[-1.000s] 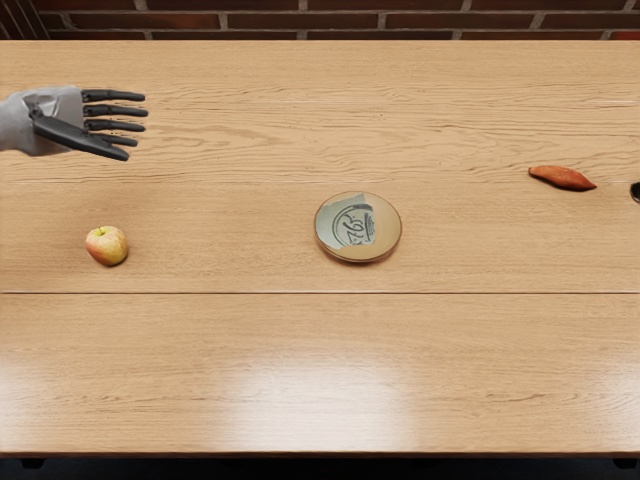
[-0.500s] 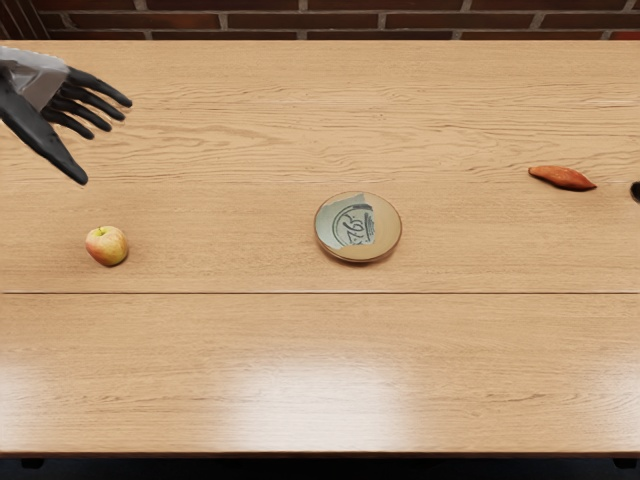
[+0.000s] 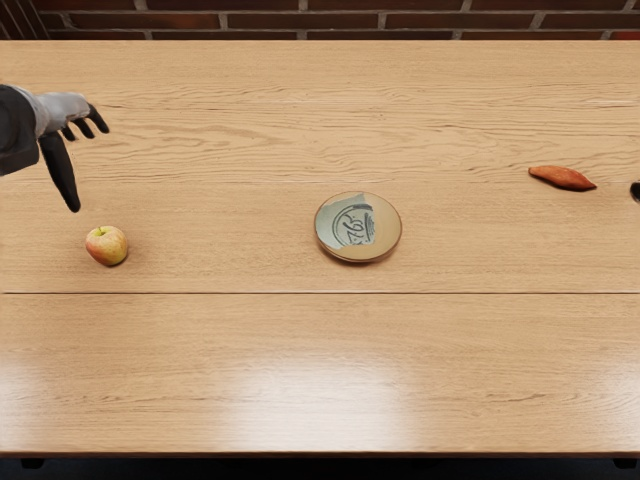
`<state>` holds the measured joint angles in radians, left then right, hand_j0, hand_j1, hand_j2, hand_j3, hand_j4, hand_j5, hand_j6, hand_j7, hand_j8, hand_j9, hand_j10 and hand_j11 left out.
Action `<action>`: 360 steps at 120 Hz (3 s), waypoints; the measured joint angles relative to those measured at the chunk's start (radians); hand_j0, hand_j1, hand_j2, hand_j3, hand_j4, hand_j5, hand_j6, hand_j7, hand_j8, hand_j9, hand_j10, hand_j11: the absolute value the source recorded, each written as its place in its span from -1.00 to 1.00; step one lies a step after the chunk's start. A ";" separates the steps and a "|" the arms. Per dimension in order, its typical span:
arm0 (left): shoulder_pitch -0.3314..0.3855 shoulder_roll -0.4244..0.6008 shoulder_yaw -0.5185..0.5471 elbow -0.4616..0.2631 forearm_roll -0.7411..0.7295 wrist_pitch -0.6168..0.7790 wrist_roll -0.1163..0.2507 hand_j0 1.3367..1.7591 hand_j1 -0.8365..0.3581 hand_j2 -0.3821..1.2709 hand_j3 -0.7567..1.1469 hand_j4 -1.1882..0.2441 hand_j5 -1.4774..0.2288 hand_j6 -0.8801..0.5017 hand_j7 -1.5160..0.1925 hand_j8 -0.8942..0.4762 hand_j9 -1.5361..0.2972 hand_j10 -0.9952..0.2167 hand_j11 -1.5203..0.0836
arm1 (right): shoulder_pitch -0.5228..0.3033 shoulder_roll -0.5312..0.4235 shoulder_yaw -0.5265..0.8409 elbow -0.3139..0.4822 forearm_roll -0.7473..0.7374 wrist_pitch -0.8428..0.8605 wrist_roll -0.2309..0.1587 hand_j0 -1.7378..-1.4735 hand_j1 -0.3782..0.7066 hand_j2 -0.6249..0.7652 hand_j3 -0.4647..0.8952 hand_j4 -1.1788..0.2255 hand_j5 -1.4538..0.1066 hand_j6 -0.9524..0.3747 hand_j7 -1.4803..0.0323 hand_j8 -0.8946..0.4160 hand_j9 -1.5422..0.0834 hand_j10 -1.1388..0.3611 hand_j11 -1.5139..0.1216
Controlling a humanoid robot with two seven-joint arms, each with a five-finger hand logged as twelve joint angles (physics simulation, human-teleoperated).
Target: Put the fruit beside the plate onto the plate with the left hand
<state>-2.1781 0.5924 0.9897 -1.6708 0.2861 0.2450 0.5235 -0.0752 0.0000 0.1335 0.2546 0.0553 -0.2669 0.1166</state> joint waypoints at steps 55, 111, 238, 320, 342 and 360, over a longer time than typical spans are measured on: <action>0.117 -0.238 0.080 0.042 -0.014 0.043 0.026 0.52 0.49 -0.48 -0.20 0.31 0.36 -0.08 0.40 -0.06 0.33 0.23 0.50 | 0.000 0.000 0.000 0.000 0.000 0.000 0.000 -0.40 -0.87 -0.11 -0.32 0.63 0.81 0.38 0.90 0.31 0.84 0.47 0.80; 0.255 -0.337 0.066 0.188 0.005 0.097 -0.056 0.52 0.49 -0.48 -0.20 0.31 0.36 -0.08 0.40 -0.06 0.33 0.23 0.50 | 0.000 0.000 0.000 0.000 0.000 0.000 0.000 -0.40 -0.87 -0.11 -0.32 0.63 0.81 0.38 0.90 0.31 0.84 0.47 0.80; 0.364 -0.238 0.168 0.080 0.013 0.355 -0.286 0.52 0.48 -0.48 -0.20 0.31 0.35 -0.09 0.39 -0.06 0.32 0.23 0.49 | 0.000 0.000 0.000 0.000 0.000 0.000 0.000 -0.40 -0.87 -0.11 -0.32 0.63 0.81 0.38 0.90 0.31 0.84 0.47 0.80; 0.452 -0.238 0.183 0.186 0.031 0.366 -0.292 0.52 0.36 -0.46 -0.20 0.22 0.26 -0.18 0.30 -0.15 0.23 0.13 0.39 | 0.000 0.000 0.000 0.000 0.000 0.000 0.000 -0.40 -0.87 -0.11 -0.32 0.63 0.81 0.38 0.90 0.31 0.84 0.47 0.80; 0.462 -0.247 0.181 0.196 0.029 0.366 -0.293 0.52 0.22 -0.44 -0.20 0.13 0.15 -0.28 0.19 -0.25 0.14 0.01 0.28 | 0.000 0.000 0.000 0.000 0.000 0.000 0.000 -0.40 -0.87 -0.11 -0.32 0.63 0.81 0.38 0.90 0.31 0.84 0.47 0.80; 0.476 -0.258 0.180 0.198 0.028 0.366 -0.293 0.52 0.14 -0.44 -0.20 0.07 0.09 -0.33 0.14 -0.31 0.08 -0.05 0.22 | 0.000 0.000 0.000 0.000 0.000 0.000 0.000 -0.40 -0.87 -0.11 -0.32 0.63 0.81 0.38 0.90 0.31 0.84 0.47 0.80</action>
<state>-1.7017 0.3349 1.1697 -1.4731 0.3146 0.6109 0.2302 -0.0752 0.0000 0.1335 0.2547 0.0552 -0.2669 0.1166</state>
